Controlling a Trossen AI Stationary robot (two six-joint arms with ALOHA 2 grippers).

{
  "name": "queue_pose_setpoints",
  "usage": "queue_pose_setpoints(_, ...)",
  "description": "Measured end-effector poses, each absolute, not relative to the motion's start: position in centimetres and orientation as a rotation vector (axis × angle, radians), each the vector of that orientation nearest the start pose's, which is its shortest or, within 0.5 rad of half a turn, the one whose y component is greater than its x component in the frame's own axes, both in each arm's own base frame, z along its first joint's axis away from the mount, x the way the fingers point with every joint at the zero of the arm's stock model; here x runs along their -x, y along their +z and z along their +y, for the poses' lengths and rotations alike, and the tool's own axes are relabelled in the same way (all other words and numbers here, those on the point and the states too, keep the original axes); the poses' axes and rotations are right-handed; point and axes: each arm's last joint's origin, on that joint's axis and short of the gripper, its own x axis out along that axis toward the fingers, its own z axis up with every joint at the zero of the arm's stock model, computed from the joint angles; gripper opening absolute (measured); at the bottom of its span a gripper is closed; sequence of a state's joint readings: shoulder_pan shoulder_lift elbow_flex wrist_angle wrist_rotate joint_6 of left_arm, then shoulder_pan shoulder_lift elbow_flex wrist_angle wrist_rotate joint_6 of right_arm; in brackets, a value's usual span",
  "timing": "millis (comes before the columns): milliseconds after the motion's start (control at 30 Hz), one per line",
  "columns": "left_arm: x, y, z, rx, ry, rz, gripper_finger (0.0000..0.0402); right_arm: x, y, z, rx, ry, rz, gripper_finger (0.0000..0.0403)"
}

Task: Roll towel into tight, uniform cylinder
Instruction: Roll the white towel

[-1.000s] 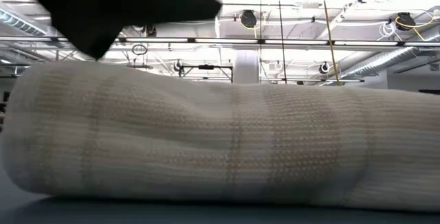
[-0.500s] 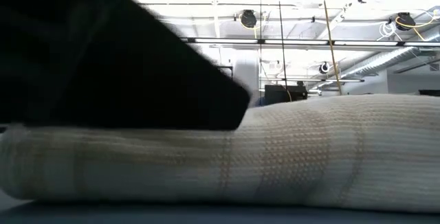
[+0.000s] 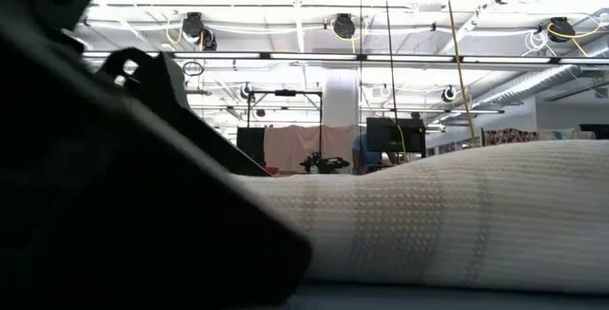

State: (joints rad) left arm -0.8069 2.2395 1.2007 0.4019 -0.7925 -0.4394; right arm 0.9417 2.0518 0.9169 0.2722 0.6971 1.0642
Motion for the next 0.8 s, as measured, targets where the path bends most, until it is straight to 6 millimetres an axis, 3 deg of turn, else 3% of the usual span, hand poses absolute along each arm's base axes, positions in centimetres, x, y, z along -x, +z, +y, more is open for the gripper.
queue_pose_setpoints(167, -31.6, 7.5, -29.0, 0.074, 0.127, 0.45, 0.0247, -22.6, 7.2, 27.9, -0.385, -0.097, 0.619, 0.0077)
queue_pose_setpoints(333, -31.7, 7.3, -28.5, 0.167, 0.14, 0.513, 0.0136, -22.5, 7.3, 28.0, -0.355, -0.091, 0.609, 0.0086)
queue_pose_setpoints(500, -31.7, 7.3, -28.6, 0.219, 0.129, 0.524, 0.0026, -22.2, 8.6, 28.1, -0.216, -0.002, 0.624, 0.0133)
queue_pose_setpoints(633, -31.7, 7.3, -28.6, 0.308, 0.137, 0.53, 0.0028, -21.6, 10.5, 27.9, -0.101, 0.036, 0.623, 0.0183)
queue_pose_setpoints(800, -31.6, 7.3, -28.8, 0.418, 0.131, 0.558, 0.0044, -19.7, 12.1, 28.8, 0.062, 0.001, 0.493, 0.0226)
